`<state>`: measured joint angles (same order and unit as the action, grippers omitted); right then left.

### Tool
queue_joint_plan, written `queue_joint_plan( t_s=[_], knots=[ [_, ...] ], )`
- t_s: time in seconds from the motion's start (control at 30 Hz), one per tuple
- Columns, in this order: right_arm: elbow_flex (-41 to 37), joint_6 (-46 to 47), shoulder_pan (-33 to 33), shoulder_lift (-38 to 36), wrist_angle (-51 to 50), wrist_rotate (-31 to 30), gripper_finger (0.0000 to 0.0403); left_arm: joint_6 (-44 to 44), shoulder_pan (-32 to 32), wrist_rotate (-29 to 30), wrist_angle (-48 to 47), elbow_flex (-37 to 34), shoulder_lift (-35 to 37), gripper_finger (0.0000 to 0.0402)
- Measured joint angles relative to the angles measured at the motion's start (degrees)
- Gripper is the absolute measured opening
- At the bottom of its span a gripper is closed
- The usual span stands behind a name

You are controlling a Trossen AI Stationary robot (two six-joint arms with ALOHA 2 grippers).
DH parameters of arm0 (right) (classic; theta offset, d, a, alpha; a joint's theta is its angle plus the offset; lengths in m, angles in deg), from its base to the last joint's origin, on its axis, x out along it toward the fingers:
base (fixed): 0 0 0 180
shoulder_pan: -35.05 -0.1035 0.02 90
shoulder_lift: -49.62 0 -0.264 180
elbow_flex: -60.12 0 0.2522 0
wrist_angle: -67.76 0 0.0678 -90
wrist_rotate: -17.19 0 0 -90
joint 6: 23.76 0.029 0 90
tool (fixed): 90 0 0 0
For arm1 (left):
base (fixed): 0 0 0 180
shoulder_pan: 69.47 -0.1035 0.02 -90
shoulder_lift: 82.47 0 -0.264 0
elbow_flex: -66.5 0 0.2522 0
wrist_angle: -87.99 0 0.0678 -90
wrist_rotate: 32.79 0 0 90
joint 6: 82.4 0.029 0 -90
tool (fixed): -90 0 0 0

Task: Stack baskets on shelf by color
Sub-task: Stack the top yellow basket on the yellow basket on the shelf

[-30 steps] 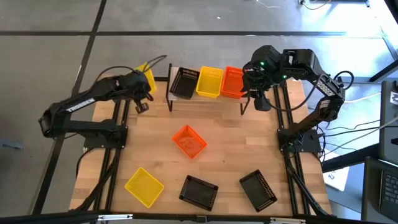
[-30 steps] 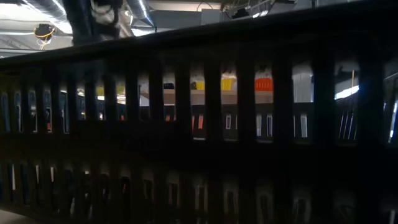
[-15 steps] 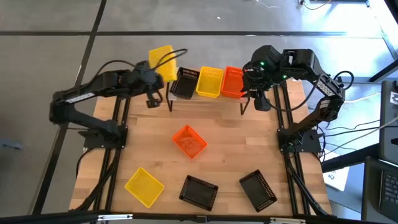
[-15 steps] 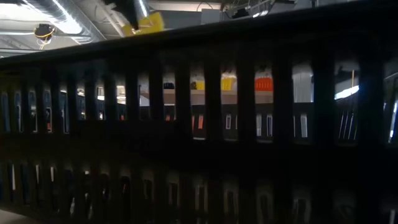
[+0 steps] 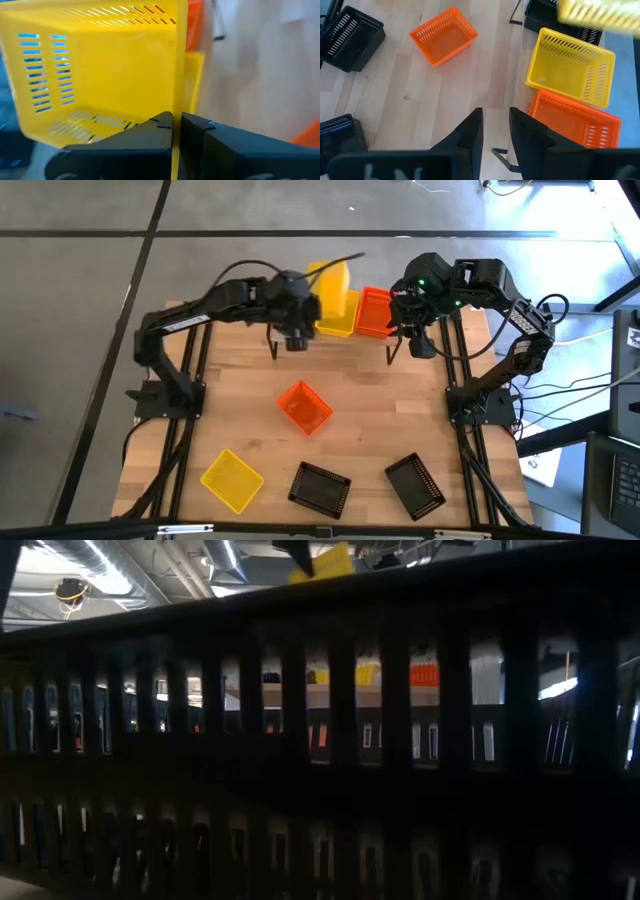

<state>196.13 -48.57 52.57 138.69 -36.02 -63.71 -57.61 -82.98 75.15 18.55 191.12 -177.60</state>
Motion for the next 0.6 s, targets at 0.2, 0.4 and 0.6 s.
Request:
queue_joint_plan(
  t_s=[0.2, 0.4, 0.6],
  knots=[
    [0.0, -0.2, 0.0, 0.0, 0.0, 0.0, 0.0092, 2.8, -0.2, -3.2, -0.1, 1.1, -4.4, 0.0],
    [0.0, -0.8, 0.0, 0.0, 0.0, 0.0, 0.0092, 2.9, -0.5, -4.1, 1.8, 1.1, -7.7, 0.0],
    [0.0, -0.8, 0.0, 0.0, 0.0, 0.0, 0.0092, 3.9, -1.3, -3.5, 1.7, 1.1, -8.9, 0.0]
  ],
)
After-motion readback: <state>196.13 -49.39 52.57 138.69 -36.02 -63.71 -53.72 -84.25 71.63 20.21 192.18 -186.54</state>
